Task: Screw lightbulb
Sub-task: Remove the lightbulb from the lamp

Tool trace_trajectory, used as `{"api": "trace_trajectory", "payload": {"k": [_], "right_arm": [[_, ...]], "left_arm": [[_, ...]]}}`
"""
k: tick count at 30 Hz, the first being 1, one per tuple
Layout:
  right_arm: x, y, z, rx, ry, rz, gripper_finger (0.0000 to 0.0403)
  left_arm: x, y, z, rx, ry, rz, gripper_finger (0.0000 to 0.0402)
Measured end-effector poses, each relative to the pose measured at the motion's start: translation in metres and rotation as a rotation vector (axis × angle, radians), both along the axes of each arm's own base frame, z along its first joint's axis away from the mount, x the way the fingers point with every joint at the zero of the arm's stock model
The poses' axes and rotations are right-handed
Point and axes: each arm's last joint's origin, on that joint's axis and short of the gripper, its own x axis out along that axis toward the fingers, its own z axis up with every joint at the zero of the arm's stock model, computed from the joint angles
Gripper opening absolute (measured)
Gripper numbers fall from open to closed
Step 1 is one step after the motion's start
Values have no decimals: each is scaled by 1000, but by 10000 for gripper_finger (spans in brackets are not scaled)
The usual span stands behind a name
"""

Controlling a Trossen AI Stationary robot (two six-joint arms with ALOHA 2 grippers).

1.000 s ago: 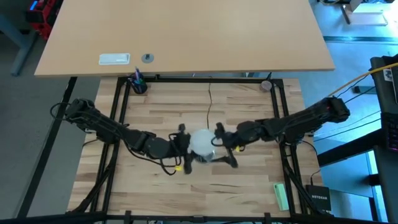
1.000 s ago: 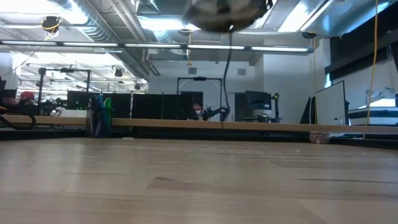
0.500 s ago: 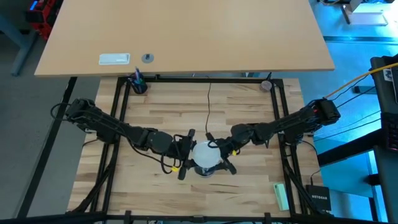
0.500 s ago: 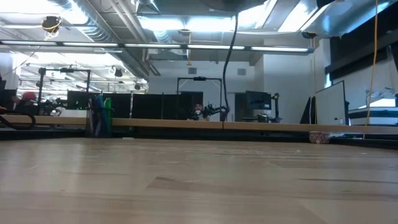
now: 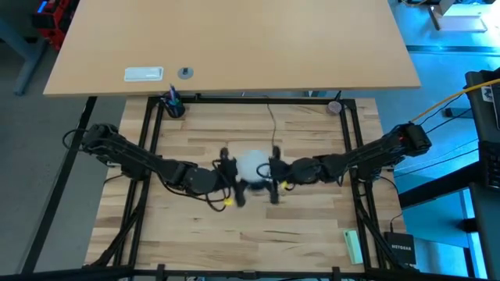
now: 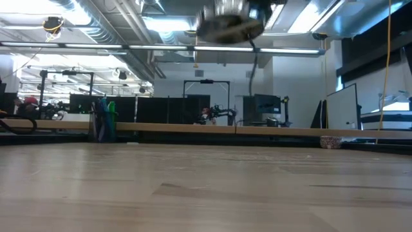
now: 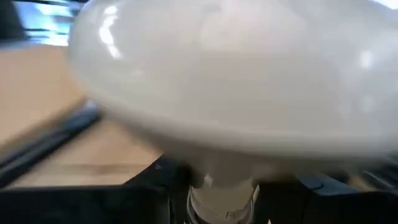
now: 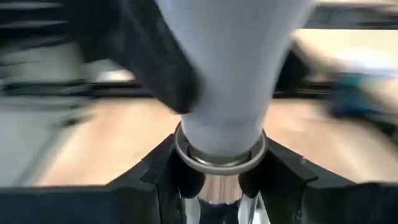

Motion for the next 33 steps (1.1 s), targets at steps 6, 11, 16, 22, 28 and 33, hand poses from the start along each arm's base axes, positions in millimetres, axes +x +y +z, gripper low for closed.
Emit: {"api": "trace_trajectory", "payload": {"k": [6,11,16,22,28,33], "right_arm": [[9,-8,-11,-168,-25,-395,167],[11,-9,-13,-168,-38,-407,167],[12,-6,-11,-141,-45,-284,176],[4,2,-4,-86,-14,-91,331],[-14,8,9,-25,43,192,391],[-13,17,15,49,-22,472,370]], "left_arm": [[14,8,-18,-33,-73,325,141],[17,8,-18,4,-82,356,141],[13,6,-14,48,-56,337,141],[5,-4,-6,69,-52,271,141],[-4,-9,5,52,-39,69,141],[-1,-12,8,38,-36,-299,142]]}}
